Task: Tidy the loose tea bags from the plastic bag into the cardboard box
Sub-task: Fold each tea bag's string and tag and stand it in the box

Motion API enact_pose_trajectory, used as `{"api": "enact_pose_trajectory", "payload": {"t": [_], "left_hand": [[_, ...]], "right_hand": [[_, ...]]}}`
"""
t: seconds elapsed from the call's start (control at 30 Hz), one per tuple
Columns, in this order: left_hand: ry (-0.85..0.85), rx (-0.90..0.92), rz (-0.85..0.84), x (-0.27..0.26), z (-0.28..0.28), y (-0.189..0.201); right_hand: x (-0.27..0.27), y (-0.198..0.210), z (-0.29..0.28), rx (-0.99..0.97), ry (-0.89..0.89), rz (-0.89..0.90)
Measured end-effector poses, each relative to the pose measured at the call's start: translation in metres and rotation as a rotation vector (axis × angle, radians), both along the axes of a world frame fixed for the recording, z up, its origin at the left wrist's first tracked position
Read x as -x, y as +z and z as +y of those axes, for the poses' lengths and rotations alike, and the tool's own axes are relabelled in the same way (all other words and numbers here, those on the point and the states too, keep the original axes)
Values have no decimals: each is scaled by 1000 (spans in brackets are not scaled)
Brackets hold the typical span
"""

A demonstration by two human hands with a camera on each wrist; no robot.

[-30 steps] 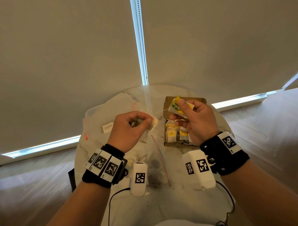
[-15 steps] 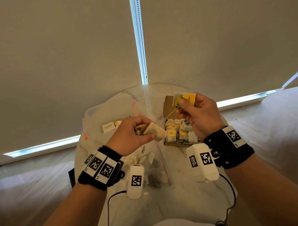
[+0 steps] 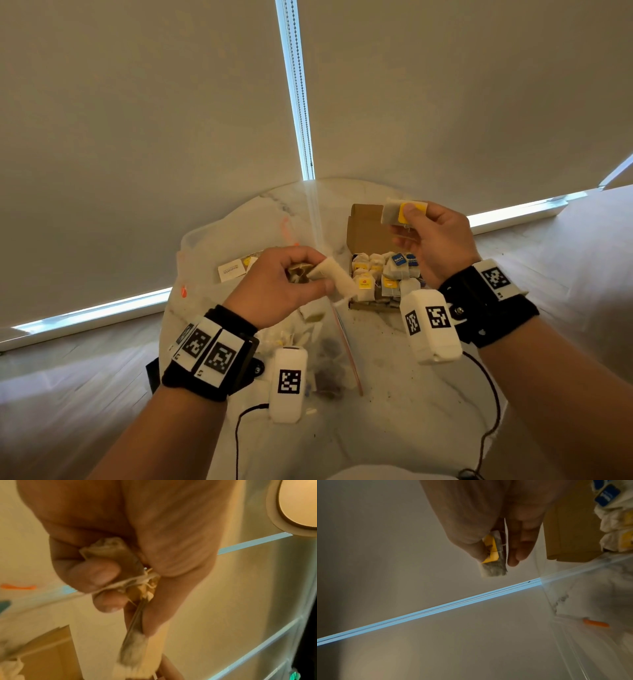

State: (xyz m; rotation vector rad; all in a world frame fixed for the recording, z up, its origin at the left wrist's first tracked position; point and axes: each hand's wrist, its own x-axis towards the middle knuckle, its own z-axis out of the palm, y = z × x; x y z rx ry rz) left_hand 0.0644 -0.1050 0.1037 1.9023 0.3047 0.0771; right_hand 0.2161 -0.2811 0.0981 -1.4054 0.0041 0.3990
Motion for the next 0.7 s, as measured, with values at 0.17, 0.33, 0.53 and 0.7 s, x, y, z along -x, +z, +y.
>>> {"api": "enact_pose_trajectory", "payload": {"t": [0.17,0.33,0.53,0.7], "left_hand": [[291,240,-7,-6,-3,-2],[384,403,-16,-9,-6,1],[367,521,-29,-11,-10,6],[351,529,18,-10,-6,5]], "right_hand": [[15,8,-3,-127,181,-25],[31,13,-2,-85,494,-166],[35,9,9,189,471,-432],[28,12,7,248,438,-529]]}}
